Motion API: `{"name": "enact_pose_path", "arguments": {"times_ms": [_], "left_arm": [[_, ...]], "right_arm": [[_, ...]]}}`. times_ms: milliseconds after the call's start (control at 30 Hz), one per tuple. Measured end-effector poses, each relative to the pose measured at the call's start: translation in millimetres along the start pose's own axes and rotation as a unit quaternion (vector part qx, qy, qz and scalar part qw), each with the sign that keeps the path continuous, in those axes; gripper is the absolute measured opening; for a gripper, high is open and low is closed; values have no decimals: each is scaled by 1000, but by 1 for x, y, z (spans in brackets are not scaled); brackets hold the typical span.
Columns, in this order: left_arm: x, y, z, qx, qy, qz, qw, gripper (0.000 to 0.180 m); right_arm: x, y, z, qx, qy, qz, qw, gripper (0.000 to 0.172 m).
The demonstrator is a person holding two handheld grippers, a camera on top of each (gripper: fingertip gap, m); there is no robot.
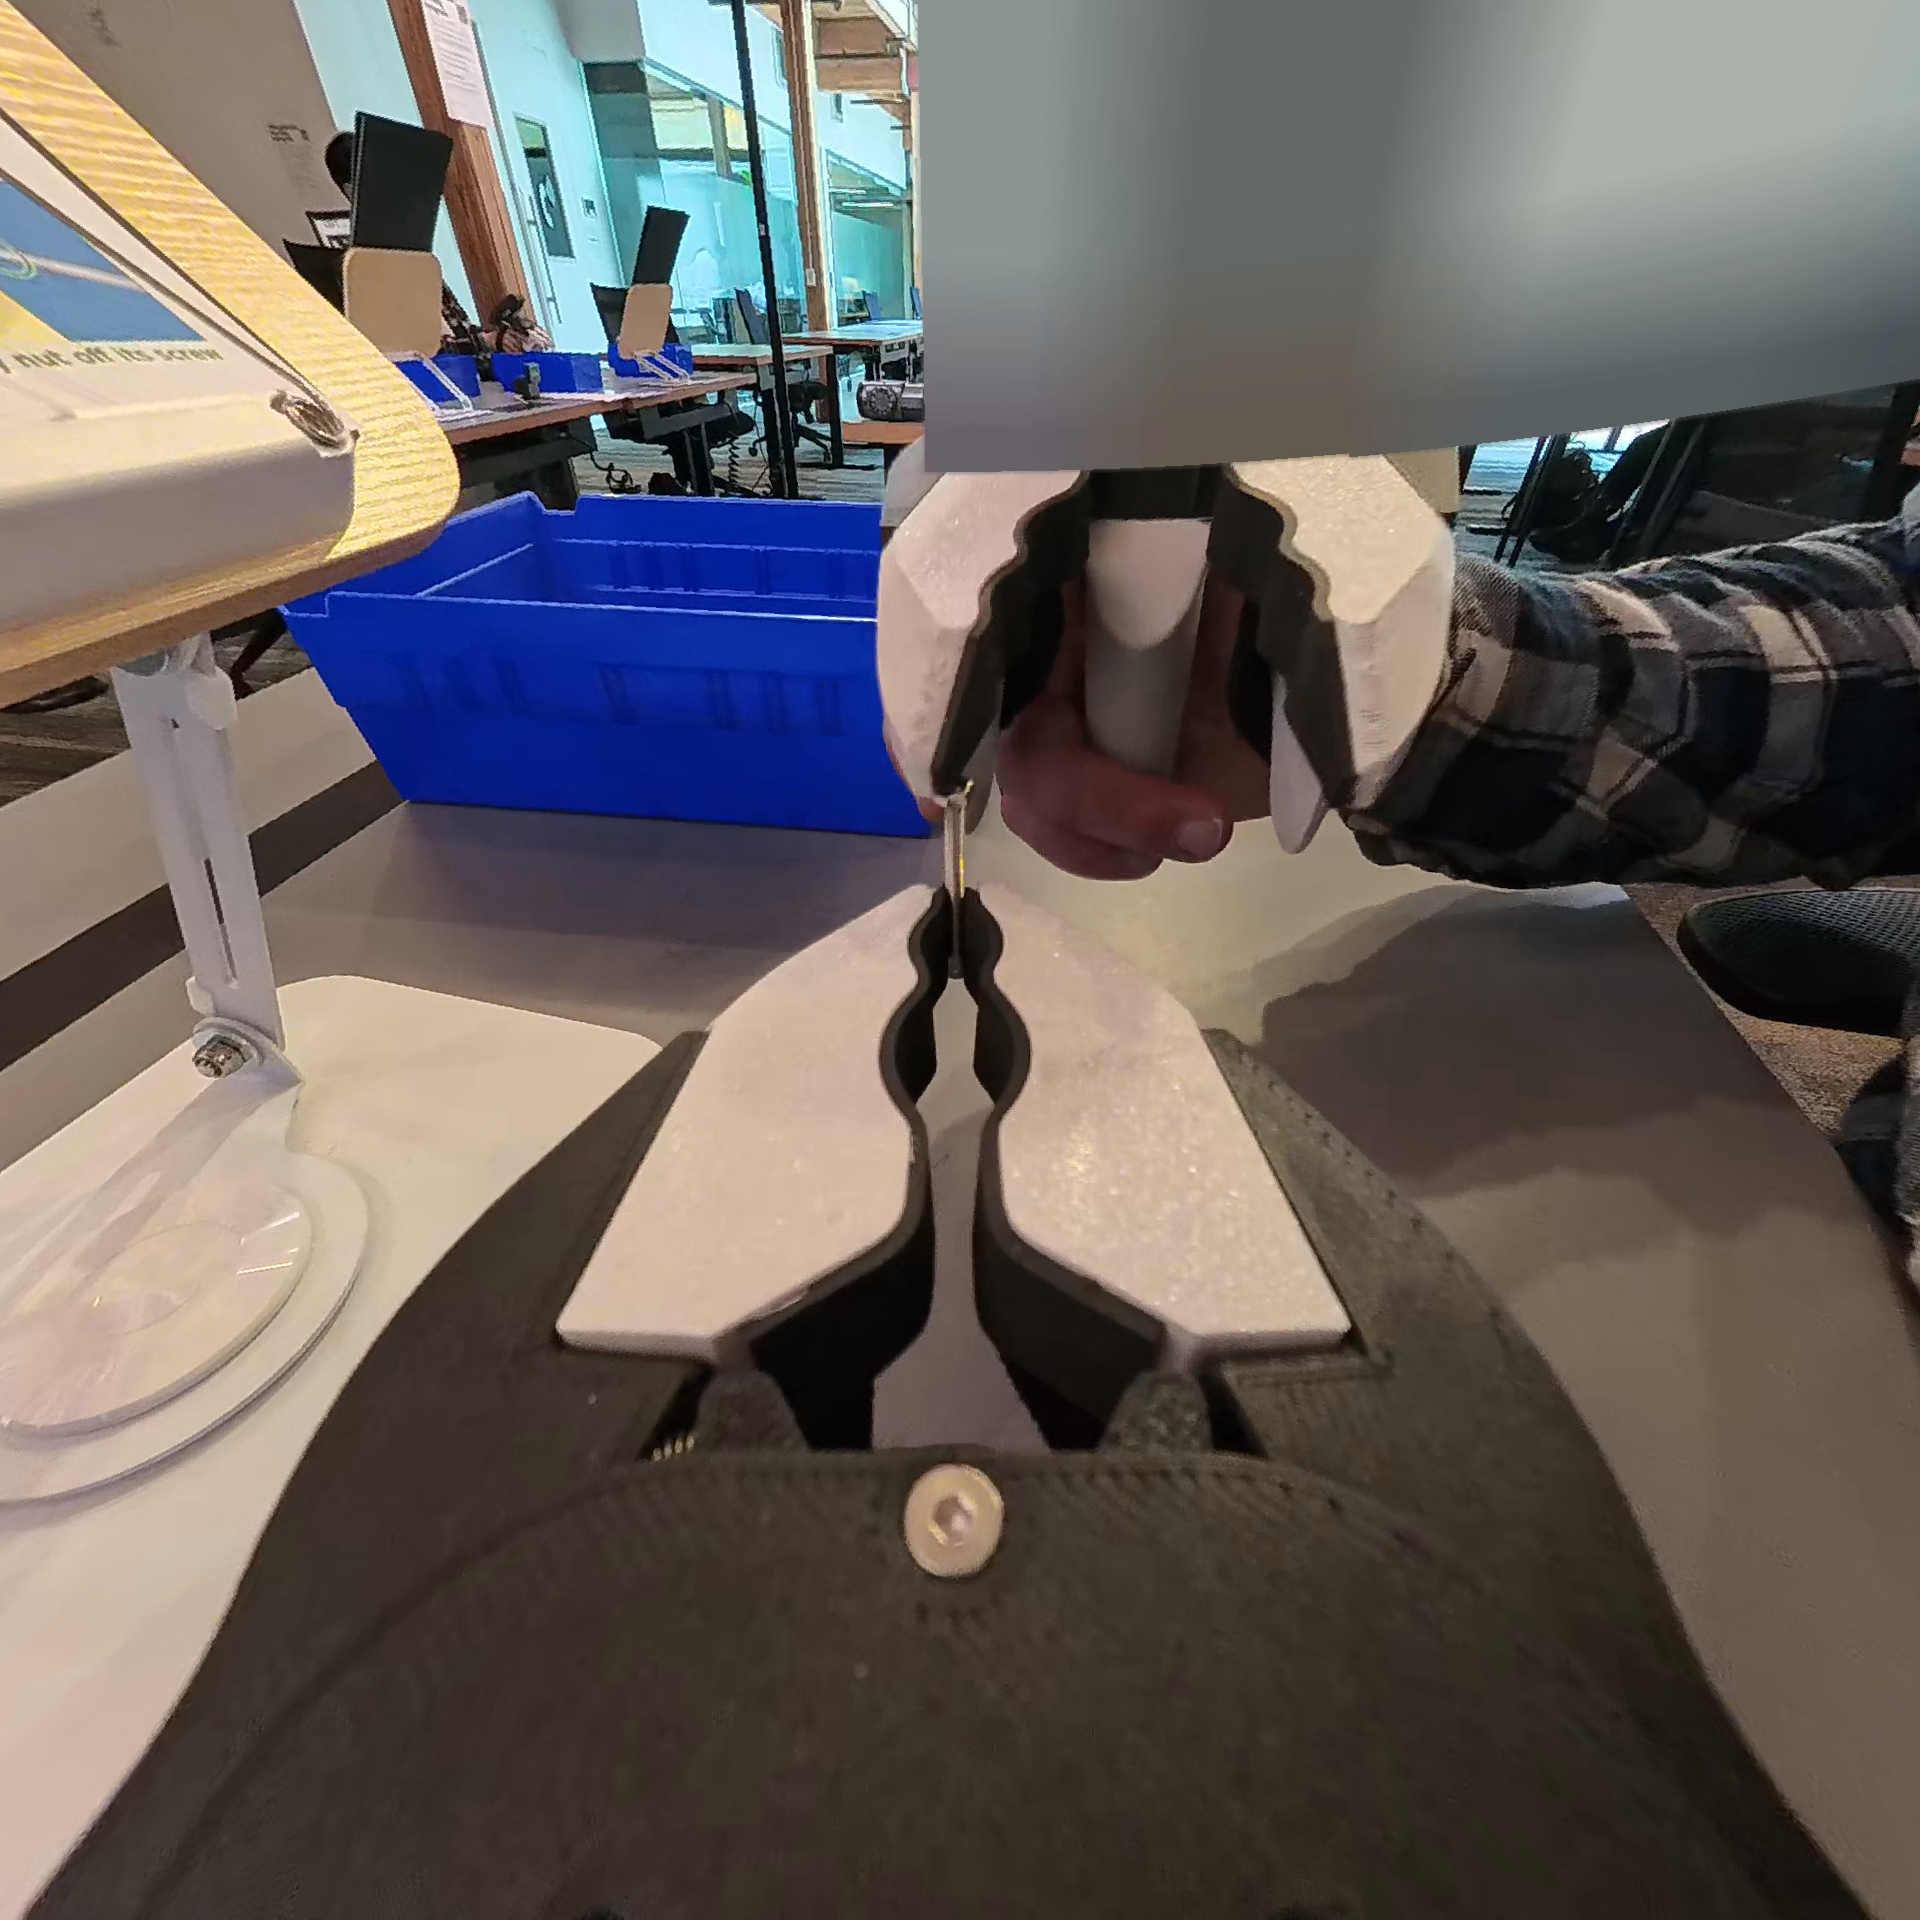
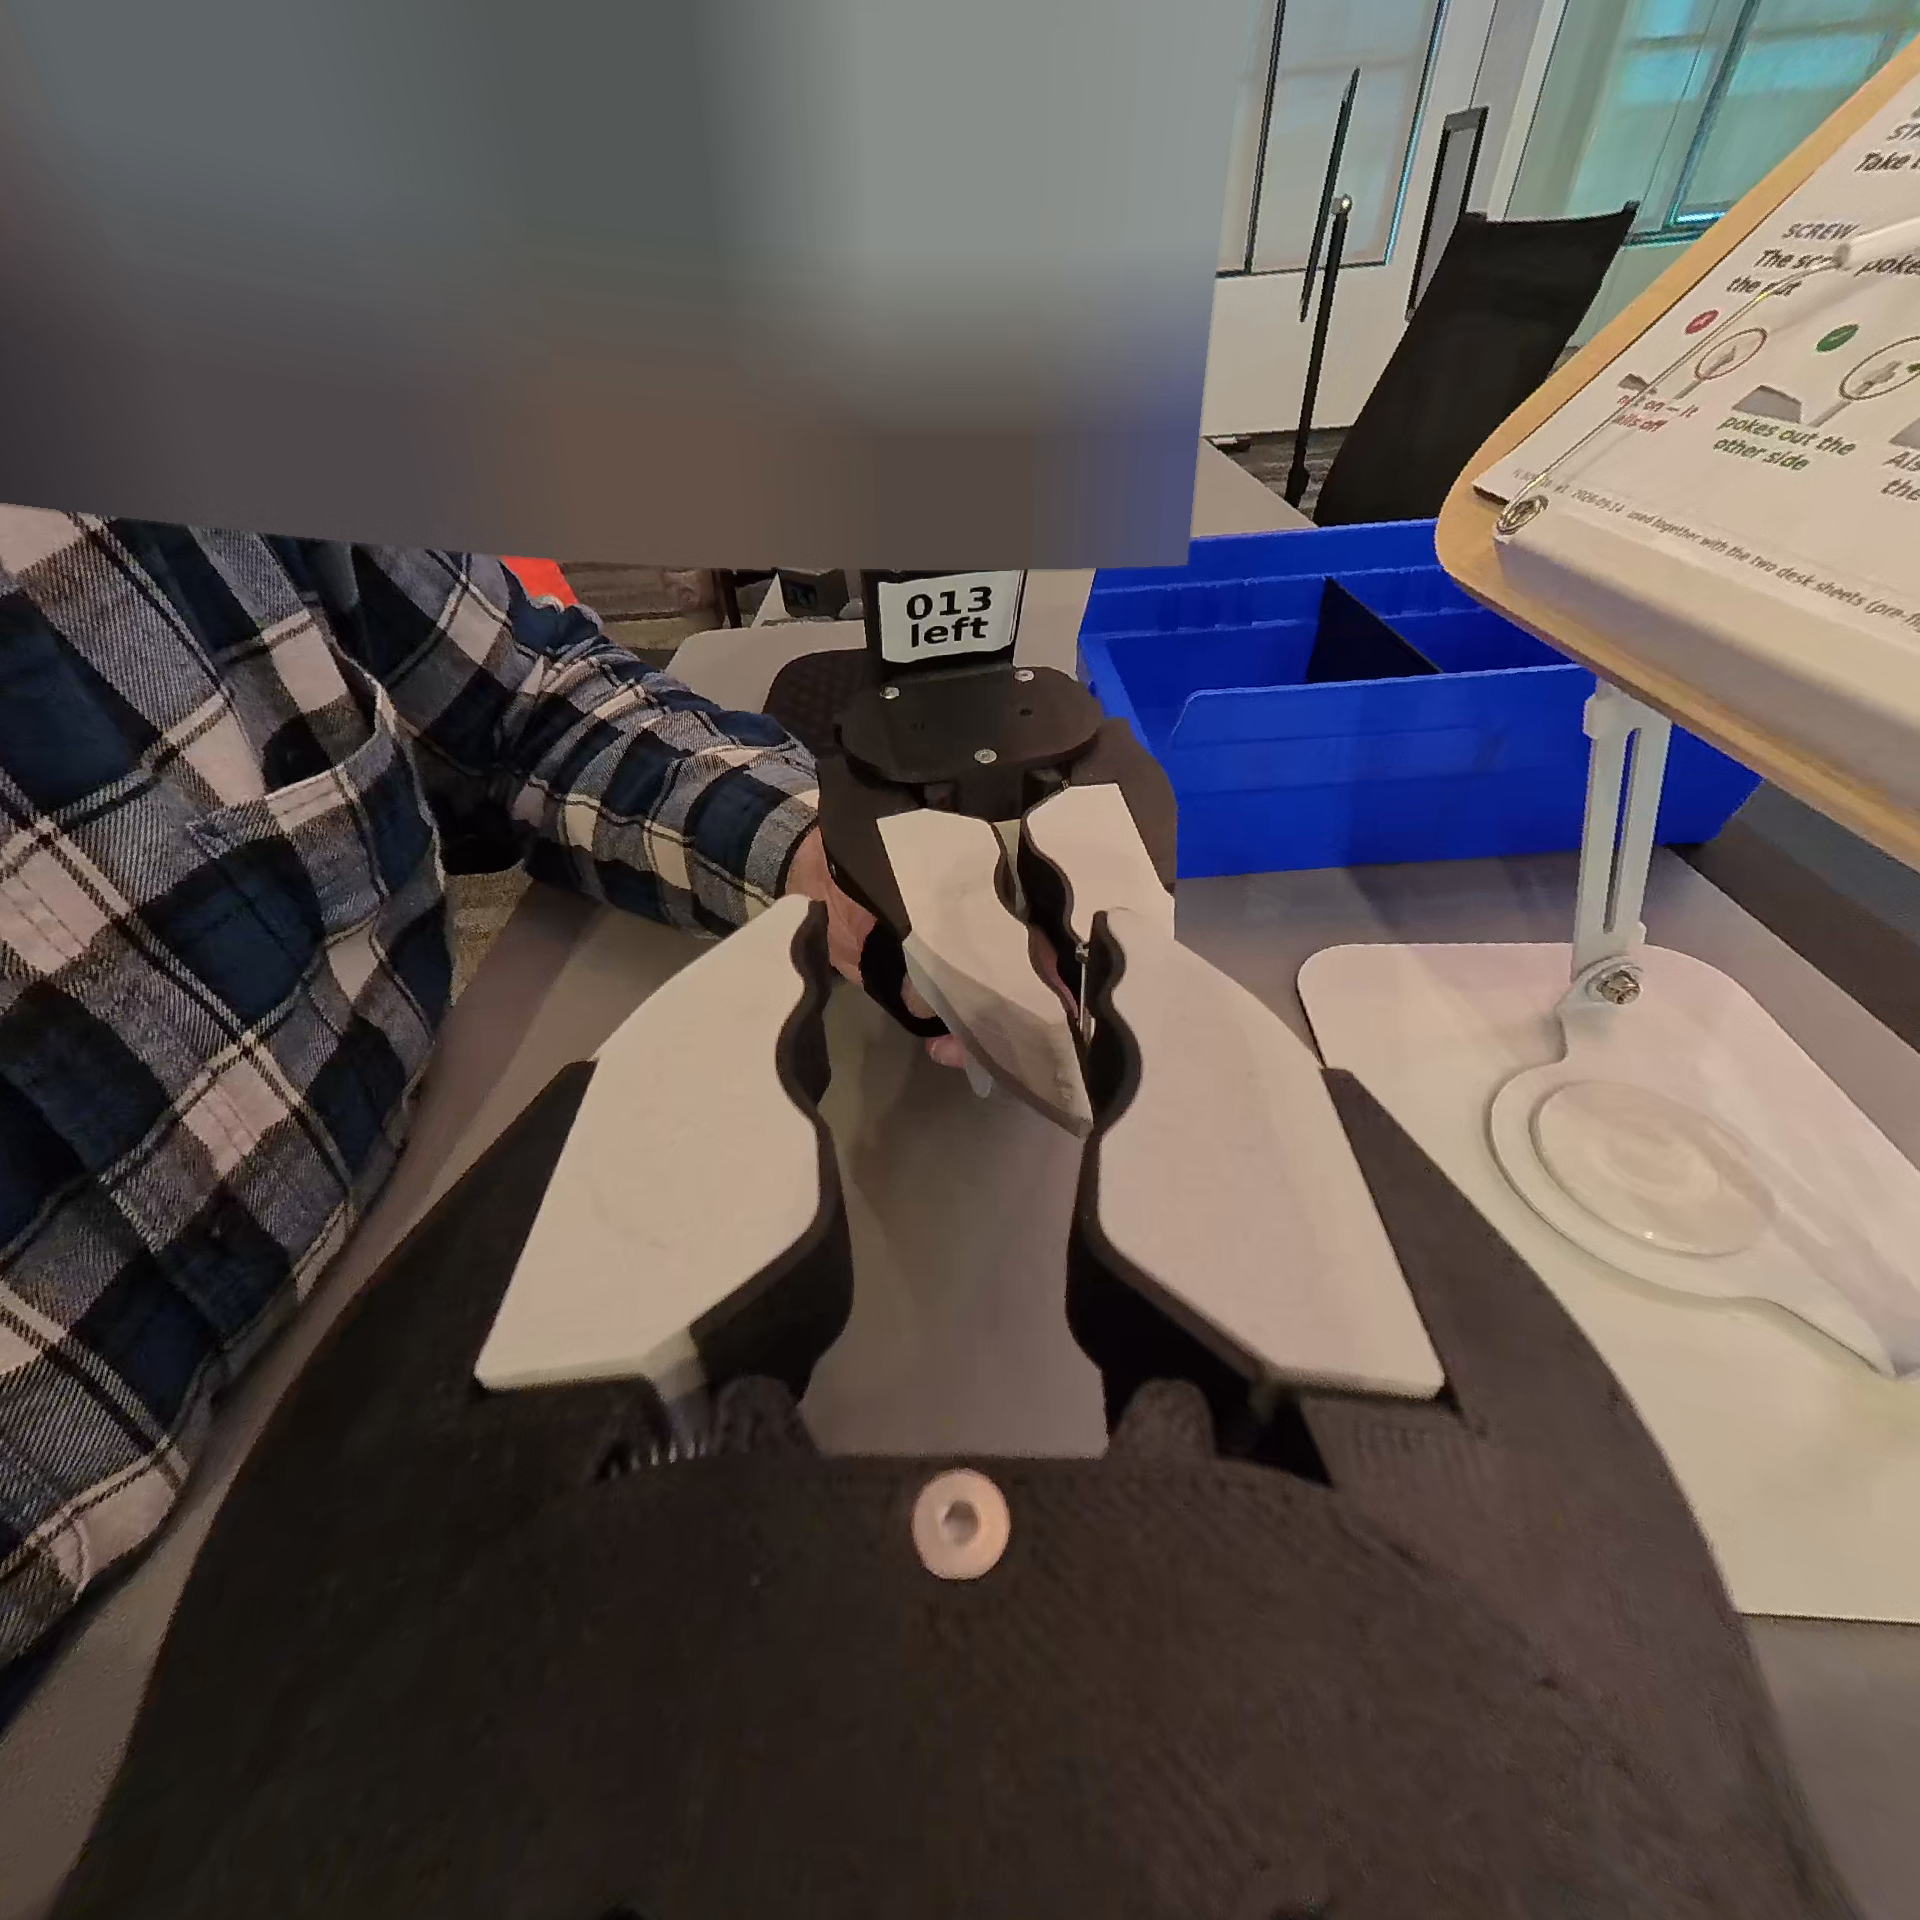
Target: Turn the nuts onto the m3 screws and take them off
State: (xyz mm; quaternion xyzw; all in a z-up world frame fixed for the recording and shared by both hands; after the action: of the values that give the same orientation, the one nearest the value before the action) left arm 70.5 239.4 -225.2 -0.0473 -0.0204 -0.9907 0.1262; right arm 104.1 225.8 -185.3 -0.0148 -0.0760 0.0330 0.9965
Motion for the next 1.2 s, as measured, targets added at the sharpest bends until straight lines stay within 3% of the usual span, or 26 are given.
{"name": "enact_pose_path", "arguments": {"times_ms": [200,433,667,933,1200], "left_arm": [[0,1,2,-2,4,-3,1000,2],[0,0,2,-1,4,-3,1000,2],[0,2,3,-5,3,-5,1000,2],[-2,4,1,-10,-3,-6,1000,2],[-2,5,3,-11,-1,-8,1000,2]], "right_arm": [[2,0,0,-4,24,6,1000,43],[4,1,7,6,32,-5,999,48],[-1,10,-3,28,-10,-35,999,28],[-3,13,-6,21,-3,-54,998,12],[-2,15,-5,16,2,-56,998,5]]}}
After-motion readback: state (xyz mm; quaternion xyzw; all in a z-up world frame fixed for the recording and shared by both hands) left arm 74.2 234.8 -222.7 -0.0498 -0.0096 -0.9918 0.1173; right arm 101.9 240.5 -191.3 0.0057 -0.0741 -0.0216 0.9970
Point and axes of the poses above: each gripper's, where its closed fingertips meet, x back along the fingers, z out of its top, y = z × x across the jaws, the point moved 3 cm from there along x, back along the fingers, and after that the axes turned 10 degrees about -z, right-handed, at the moved point
